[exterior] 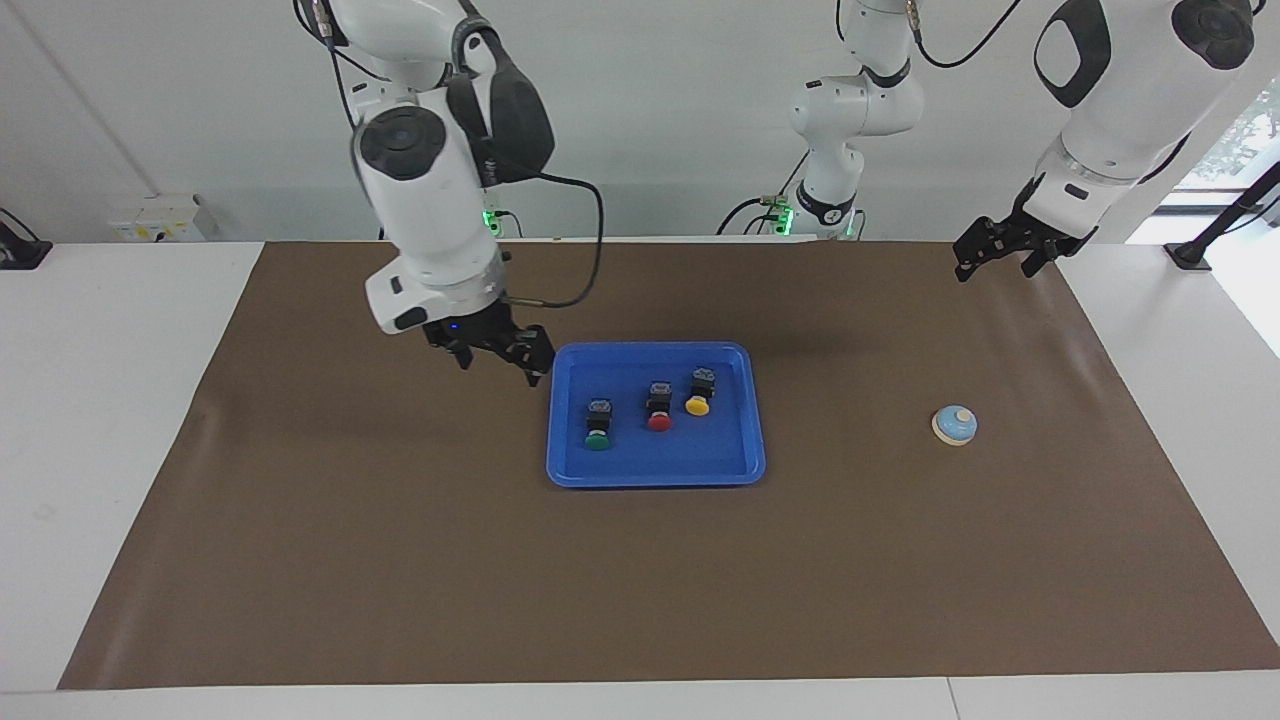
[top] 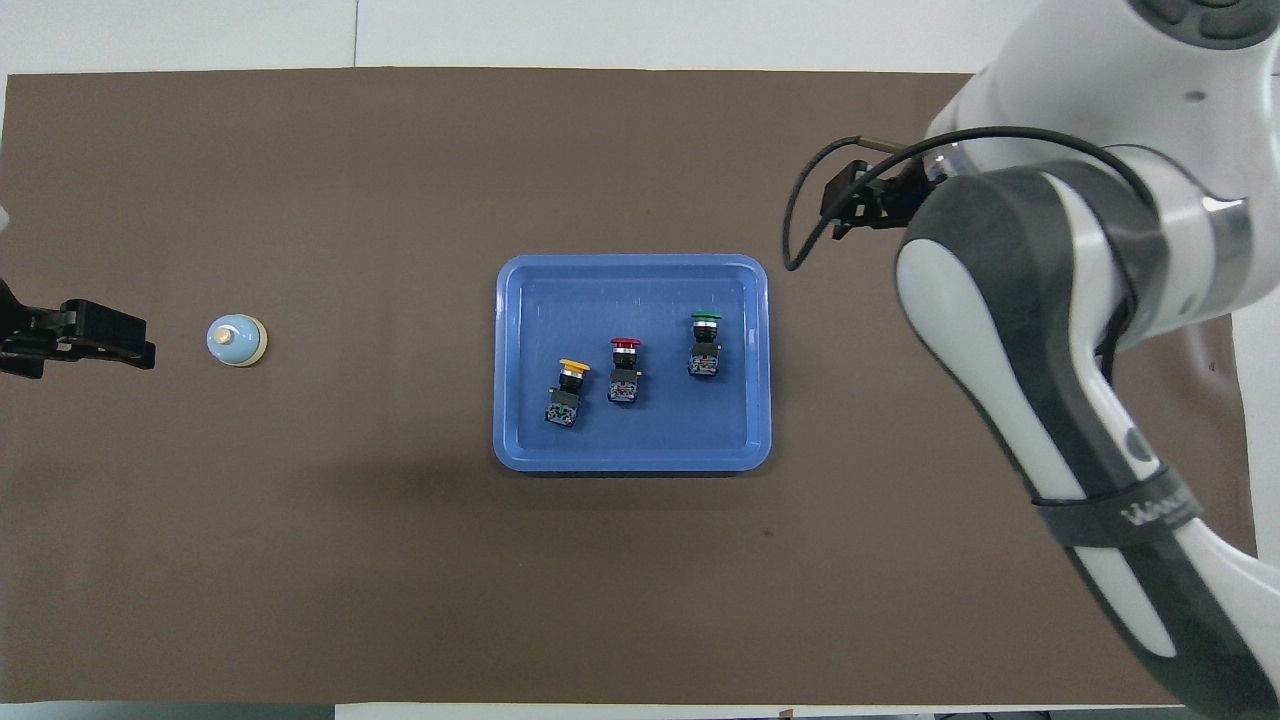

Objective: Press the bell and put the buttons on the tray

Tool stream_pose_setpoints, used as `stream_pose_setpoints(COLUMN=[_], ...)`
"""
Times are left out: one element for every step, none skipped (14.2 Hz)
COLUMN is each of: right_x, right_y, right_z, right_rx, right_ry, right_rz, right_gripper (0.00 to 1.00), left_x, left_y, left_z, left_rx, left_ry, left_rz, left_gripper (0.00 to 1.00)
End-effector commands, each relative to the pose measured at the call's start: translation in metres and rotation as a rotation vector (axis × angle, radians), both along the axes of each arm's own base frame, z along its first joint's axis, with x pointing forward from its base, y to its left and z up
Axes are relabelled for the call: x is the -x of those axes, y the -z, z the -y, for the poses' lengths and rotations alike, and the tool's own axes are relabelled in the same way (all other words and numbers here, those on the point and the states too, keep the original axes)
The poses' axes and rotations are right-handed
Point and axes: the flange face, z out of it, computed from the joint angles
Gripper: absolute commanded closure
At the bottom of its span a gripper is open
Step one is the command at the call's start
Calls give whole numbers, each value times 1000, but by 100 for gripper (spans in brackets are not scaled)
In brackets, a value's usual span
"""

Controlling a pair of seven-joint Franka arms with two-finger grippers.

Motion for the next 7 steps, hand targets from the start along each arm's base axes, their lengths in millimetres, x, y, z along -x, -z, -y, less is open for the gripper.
stream_pose_setpoints(right_x=[11,15,20,28,44,60,77], right_y=[-12,-18,-24,-32,-43,-51,-60], right_z=[50,69,89,98,112,122,127], right_rx=[-23,-26,-31,-32,-32,-32,-30], right_ry=[-137,-167,-196,-229,-242,-242,-239], right_rz=[-31,-38,-48,-42,-32,-26,-20], right_gripper=[0,0,0,0,0,0,0], left_x=[3,3,3,3,3,5,3], left_y=[-5,-5,-5,-6,-6,-5,-6], left_z=[-1,-1,1,1,-2,-1,-9], left_rx=[1,1,1,1,1,1,1], left_ry=[-6,-6,-3,-3,-6,-7,-21], left_rz=[8,8,8,8,8,1,8], left_gripper=[0,0,0,0,0,0,0])
